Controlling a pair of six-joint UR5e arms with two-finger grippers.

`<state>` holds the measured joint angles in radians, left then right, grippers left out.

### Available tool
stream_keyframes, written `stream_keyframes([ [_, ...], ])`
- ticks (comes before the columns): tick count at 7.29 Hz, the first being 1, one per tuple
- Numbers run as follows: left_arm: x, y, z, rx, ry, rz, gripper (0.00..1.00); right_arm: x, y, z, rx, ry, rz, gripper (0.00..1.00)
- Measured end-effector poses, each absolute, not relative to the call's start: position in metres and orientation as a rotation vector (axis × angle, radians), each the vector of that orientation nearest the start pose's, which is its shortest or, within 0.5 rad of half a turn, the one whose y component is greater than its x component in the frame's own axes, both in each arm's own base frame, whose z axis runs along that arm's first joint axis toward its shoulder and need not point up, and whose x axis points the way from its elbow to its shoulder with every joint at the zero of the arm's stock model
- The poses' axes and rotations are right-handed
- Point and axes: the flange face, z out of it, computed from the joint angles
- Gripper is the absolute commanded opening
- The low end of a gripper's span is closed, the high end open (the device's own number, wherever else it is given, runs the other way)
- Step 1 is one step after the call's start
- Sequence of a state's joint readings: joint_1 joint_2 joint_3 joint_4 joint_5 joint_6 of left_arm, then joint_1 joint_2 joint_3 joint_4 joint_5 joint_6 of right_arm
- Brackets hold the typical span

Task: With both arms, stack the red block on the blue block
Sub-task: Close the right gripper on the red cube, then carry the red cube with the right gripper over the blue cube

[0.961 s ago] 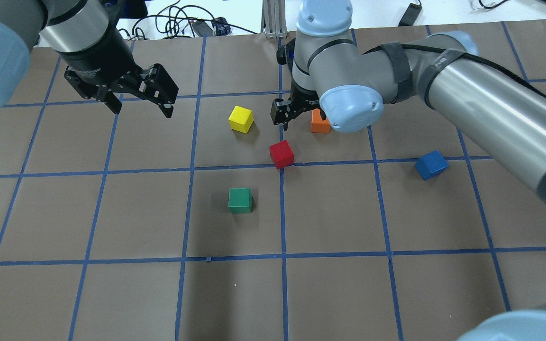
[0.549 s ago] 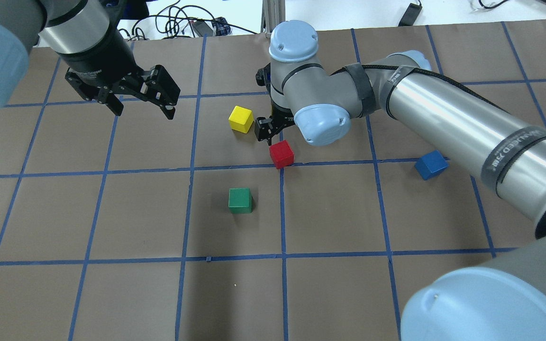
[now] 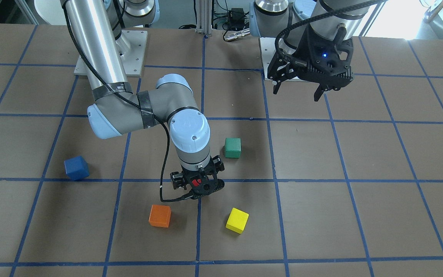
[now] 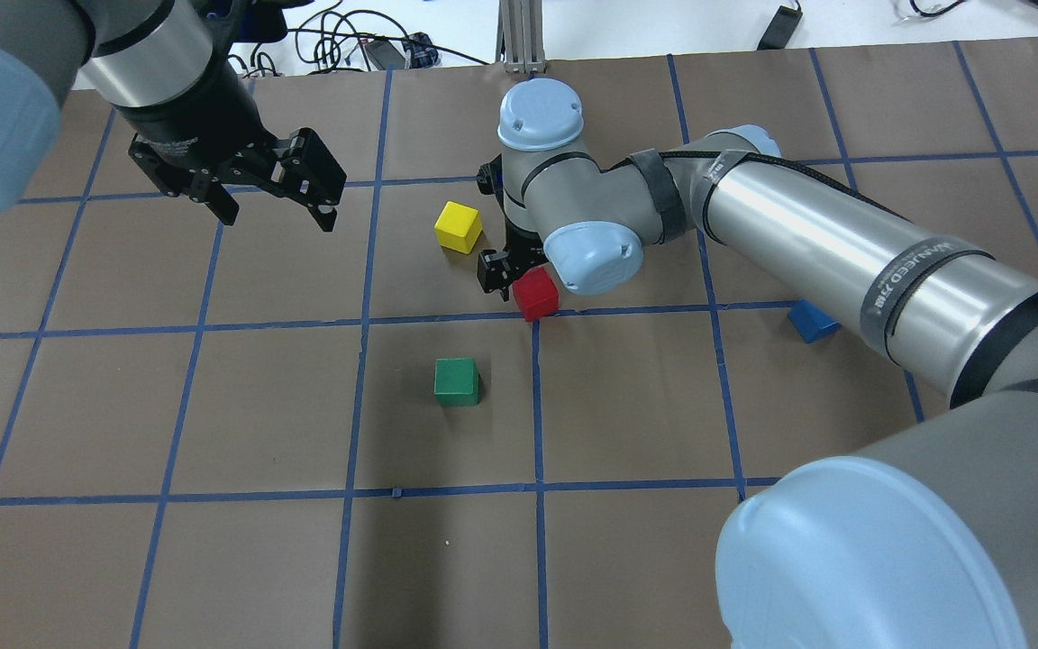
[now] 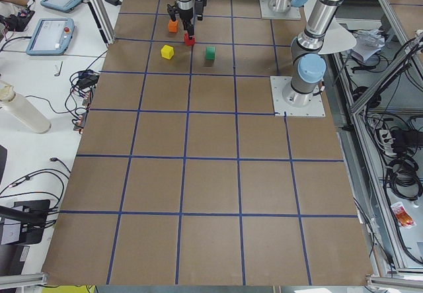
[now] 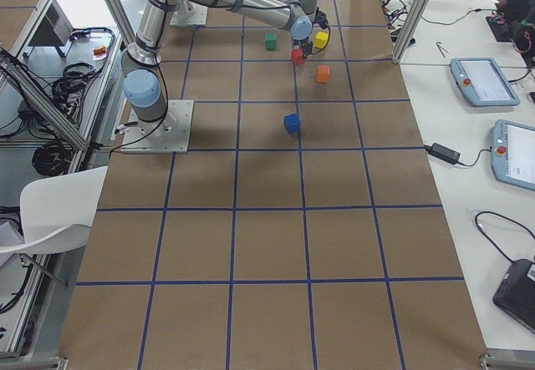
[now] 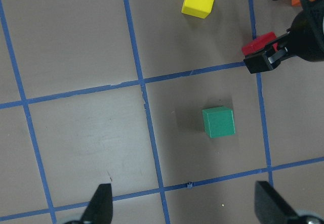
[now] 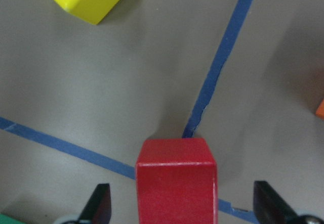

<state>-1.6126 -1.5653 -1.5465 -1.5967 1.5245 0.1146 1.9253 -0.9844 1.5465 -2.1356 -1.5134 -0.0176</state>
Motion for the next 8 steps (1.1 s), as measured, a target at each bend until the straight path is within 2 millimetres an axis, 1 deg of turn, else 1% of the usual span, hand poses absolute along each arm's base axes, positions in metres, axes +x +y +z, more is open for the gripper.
stream_keyframes([
  [1,-0.158,-0.483,0.489,0.253,3.177,0.017,1.00,0.363,-0.577,0.203,-0.571,3.023,0.023,0.26],
  [2,-0.157,-0.485,0.480,0.257,3.175,0.016,1.00,0.363,-0.577,0.199,-0.568,3.021,0.037,0.00],
  [3,-0.157,-0.489,0.476,0.256,3.171,-0.011,1.00,0.363,-0.576,0.197,-0.560,3.022,0.049,0.00],
  [4,-0.156,-0.490,0.477,0.255,3.167,-0.040,1.00,0.363,-0.576,0.198,-0.556,3.025,0.053,0.00],
  [5,-0.156,-0.489,0.478,0.254,3.165,-0.058,1.00,0.362,-0.576,0.203,-0.554,3.029,0.044,0.00],
  [6,-0.156,-0.485,0.481,0.254,3.164,-0.070,1.00,0.356,-0.576,0.221,-0.544,3.033,0.034,0.00],
  [7,-0.155,-0.479,0.483,0.252,3.160,-0.073,1.00,0.342,-0.575,0.249,-0.514,3.040,0.044,0.00],
  [8,-0.151,-0.471,0.483,0.237,3.147,-0.072,1.00,0.315,-0.575,0.284,-0.452,3.055,0.068,0.00],
])
